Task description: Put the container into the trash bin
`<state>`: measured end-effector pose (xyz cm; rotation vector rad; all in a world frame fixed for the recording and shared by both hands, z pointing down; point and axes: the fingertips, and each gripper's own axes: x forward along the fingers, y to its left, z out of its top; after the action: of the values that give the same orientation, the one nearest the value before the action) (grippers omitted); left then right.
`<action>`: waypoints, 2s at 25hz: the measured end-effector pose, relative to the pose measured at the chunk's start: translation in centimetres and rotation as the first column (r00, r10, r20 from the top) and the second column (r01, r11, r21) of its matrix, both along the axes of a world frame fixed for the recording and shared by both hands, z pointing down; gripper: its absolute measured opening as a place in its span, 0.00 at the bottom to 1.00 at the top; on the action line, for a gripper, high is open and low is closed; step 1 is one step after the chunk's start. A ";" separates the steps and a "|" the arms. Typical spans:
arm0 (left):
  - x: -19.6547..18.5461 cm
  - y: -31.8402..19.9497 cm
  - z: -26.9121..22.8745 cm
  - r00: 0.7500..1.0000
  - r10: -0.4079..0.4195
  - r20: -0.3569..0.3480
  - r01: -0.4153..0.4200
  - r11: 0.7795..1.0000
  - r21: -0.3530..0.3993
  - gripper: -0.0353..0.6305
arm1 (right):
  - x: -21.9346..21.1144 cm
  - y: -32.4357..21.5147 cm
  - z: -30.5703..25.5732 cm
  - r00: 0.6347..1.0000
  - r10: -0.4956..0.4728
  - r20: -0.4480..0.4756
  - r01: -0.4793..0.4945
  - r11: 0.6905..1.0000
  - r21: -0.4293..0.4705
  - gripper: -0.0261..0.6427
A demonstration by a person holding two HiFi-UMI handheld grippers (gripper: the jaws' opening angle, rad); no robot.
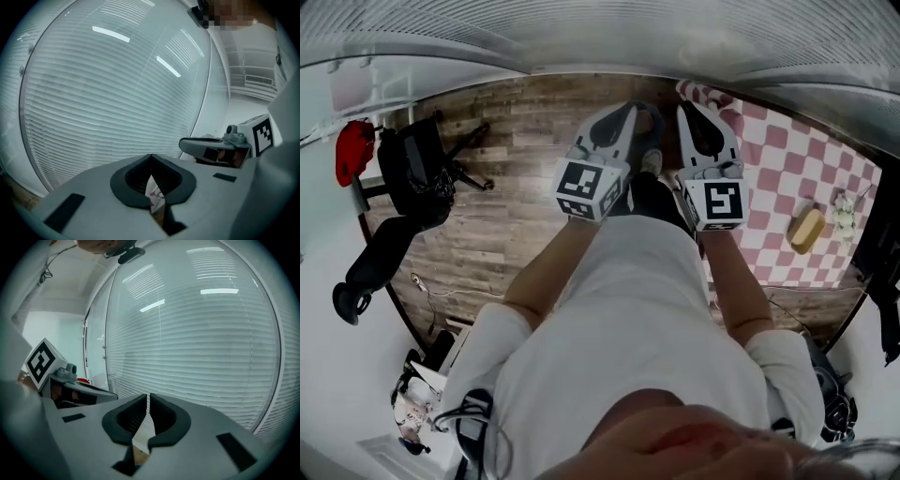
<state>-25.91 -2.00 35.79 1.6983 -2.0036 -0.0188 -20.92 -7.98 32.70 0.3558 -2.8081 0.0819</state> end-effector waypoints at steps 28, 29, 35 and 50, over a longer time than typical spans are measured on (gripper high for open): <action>3.3 -0.2 -18.1 0.976 0.159 0.149 -0.192 0.950 0.247 0.10 | 1.5 2.9 -16.9 0.965 -0.150 0.216 0.150 0.989 0.017 0.09; 3.4 -0.2 -18.4 0.976 0.157 0.151 -0.192 0.948 0.253 0.10 | 1.5 3.1 -17.2 0.963 -0.155 0.221 0.155 0.988 0.019 0.09; 3.9 -0.7 -18.7 0.980 0.149 0.133 -0.181 0.946 0.267 0.10 | 1.5 3.7 -17.6 0.959 -0.177 0.221 0.175 0.984 0.030 0.08; 2.8 -1.4 -18.9 0.979 0.140 0.148 -0.177 0.945 0.275 0.10 | 0.6 2.6 -18.0 0.959 -0.176 0.223 0.169 0.984 0.046 0.08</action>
<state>-23.08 -3.41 16.84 2.0880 -2.0259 -0.1574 -20.35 -5.38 14.71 0.1108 -3.0556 0.0490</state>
